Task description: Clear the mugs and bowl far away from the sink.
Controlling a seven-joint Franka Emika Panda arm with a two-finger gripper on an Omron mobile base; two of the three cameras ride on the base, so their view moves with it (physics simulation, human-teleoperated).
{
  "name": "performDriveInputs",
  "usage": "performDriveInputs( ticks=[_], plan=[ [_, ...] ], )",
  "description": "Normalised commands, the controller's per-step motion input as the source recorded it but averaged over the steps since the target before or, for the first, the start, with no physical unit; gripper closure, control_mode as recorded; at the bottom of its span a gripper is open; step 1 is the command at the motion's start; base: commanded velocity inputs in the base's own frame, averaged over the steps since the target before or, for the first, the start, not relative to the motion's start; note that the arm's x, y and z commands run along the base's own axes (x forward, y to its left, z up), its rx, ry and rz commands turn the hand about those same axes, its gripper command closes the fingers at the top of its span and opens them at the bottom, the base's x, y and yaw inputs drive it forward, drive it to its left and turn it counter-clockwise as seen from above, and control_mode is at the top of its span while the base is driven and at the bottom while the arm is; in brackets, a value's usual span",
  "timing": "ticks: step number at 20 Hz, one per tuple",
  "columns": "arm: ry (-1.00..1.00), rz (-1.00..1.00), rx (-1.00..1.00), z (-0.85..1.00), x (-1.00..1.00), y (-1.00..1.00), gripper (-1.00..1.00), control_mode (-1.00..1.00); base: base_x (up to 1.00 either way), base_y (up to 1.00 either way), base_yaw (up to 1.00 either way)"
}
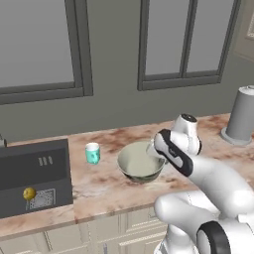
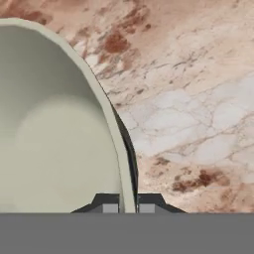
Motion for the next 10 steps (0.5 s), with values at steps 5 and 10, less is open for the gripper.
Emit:
performDriveInputs(
  ticks=[5, 10],
  plan=[
    [-0.01, -0.18, 0.19, 0.98, -0.55, -0.26, 1.0, -1.0, 0.0, 0.0, 0.0],
    [-0.17, -0.36, 0.06, 0.98, -0.5, 0.01, 1.0, -1.0, 0.0, 0.0, 0.0]
  ],
)
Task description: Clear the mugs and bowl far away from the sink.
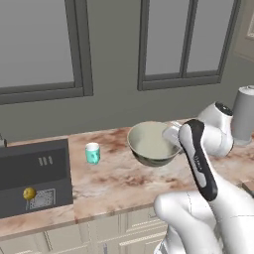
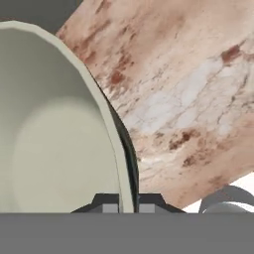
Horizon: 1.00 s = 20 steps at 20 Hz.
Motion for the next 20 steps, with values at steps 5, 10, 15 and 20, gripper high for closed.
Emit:
performDriveInputs(
  ticks=[5, 10, 15, 20],
  plan=[
    [-0.17, -0.66, 0.0, 0.73, -0.62, 0.04, 1.0, -1.0, 0.0, 0.0, 0.0],
    [-0.03, -0.53, 0.0, 0.82, -0.75, 0.01, 1.0, -1.0, 0.0, 0.0, 0.0],
    [0.01, -0.23, 0.01, 0.82, -0.67, 0.0, 1.0, -1.0, 0.0, 0.0, 0.0],
    [0.0, 0.02, 0.13, 0.69, -0.74, 0.0, 1.0, -1.0, 0.0, 0.0, 0.0]
  ],
)
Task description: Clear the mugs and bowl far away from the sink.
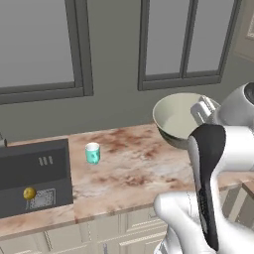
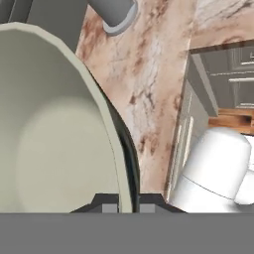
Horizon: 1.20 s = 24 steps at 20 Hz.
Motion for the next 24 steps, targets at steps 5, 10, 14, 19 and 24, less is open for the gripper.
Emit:
performDriveInputs(
  ticks=[5, 10, 14, 19, 24],
  plan=[
    [-0.04, 0.1, 0.15, 0.27, -0.93, 0.0, 1.0, -1.0, 0.0, 0.0, 0.0],
    [-0.06, 0.01, 0.06, 0.32, -0.84, 0.01, 1.0, -1.0, 0.0, 0.0, 0.0],
    [0.0, 0.0, 0.0, 0.07, -0.08, 0.02, 1.0, 1.0, -0.21, 0.12, -0.04],
    [0.0, 0.0, 0.0, 0.0, 0.0, 0.0, 1.0, 1.0, -0.88, 0.67, 0.0],
    [0.0, 0.0, 0.0, 0.0, 0.0, 0.0, 1.0, 1.0, -1.0, 1.0, 0.0]
  ],
)
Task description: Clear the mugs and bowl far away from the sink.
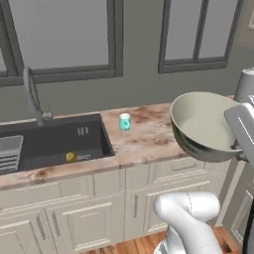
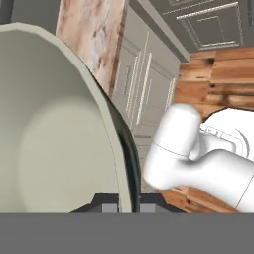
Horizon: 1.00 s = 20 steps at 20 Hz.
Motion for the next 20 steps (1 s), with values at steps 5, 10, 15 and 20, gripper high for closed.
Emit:
performDriveInputs(
  ticks=[5, 10, 15, 20],
  plan=[
    [0.0, 0.0, 0.0, 0.0, 0.0, 0.0, 1.0, 1.0, -1.0, 1.0, 0.06],
    [0.0, 0.0, 0.0, 0.0, 0.0, 0.0, 1.0, 1.0, -0.81, 1.0, 0.42],
    [0.0, 0.0, 0.0, 0.0, 0.0, 0.0, 1.0, 1.0, -0.24, 0.82, 0.85],
    [0.0, 0.0, 0.0, 0.0, 0.0, 0.0, 1.0, 1.0, -0.01, 0.3, 1.0]
  ],
)
